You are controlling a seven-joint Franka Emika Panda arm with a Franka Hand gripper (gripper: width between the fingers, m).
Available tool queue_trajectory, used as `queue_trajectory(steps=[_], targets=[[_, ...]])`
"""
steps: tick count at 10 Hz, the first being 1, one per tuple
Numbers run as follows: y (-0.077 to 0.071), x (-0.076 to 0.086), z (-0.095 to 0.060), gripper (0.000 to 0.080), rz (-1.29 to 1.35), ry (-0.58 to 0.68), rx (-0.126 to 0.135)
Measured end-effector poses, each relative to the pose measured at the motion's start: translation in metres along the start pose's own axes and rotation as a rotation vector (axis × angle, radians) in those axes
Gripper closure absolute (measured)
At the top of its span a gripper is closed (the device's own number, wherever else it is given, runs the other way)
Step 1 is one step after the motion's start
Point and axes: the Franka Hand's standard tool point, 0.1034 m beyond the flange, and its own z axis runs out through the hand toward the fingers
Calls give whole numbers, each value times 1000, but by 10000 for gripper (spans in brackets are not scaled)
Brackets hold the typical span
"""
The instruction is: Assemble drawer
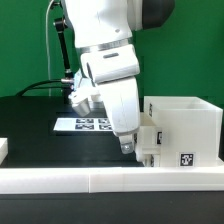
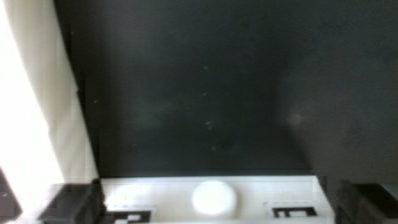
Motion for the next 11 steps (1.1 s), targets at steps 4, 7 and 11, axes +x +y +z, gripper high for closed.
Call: queue_trajectory(steps=[4,7,11], targets=[[-5,24,4,150,-1,10,14],[-1,33,9,150,14,-9,-2],[-5,-12,-1,150,-4,-23,32]])
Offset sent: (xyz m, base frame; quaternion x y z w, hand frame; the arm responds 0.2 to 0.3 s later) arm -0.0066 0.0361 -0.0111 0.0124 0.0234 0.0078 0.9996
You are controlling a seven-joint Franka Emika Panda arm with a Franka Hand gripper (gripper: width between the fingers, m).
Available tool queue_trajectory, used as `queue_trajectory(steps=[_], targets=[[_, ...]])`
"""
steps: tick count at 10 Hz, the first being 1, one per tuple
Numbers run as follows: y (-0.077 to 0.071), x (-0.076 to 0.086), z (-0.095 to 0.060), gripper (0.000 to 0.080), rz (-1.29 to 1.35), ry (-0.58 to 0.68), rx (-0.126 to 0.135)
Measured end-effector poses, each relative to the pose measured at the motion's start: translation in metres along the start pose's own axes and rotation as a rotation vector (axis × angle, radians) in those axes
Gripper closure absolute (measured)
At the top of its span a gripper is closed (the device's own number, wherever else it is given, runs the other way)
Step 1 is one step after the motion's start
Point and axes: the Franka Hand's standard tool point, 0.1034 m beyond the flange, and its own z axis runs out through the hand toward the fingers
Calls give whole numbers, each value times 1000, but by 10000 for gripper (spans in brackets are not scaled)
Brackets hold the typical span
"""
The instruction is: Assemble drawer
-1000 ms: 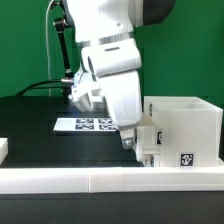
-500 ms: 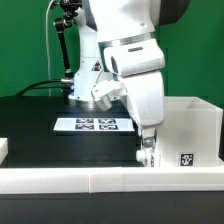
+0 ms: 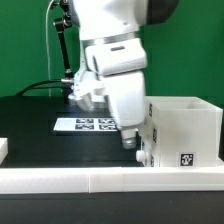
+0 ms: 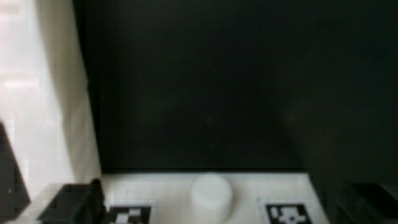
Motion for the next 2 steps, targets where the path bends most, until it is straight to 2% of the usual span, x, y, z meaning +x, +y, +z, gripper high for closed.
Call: queue_trajectory(steps=[1,2], targets=[[-2,-17,-7,150,25,-8,-3],[-3,-26,-11,150,42,-15,-21]])
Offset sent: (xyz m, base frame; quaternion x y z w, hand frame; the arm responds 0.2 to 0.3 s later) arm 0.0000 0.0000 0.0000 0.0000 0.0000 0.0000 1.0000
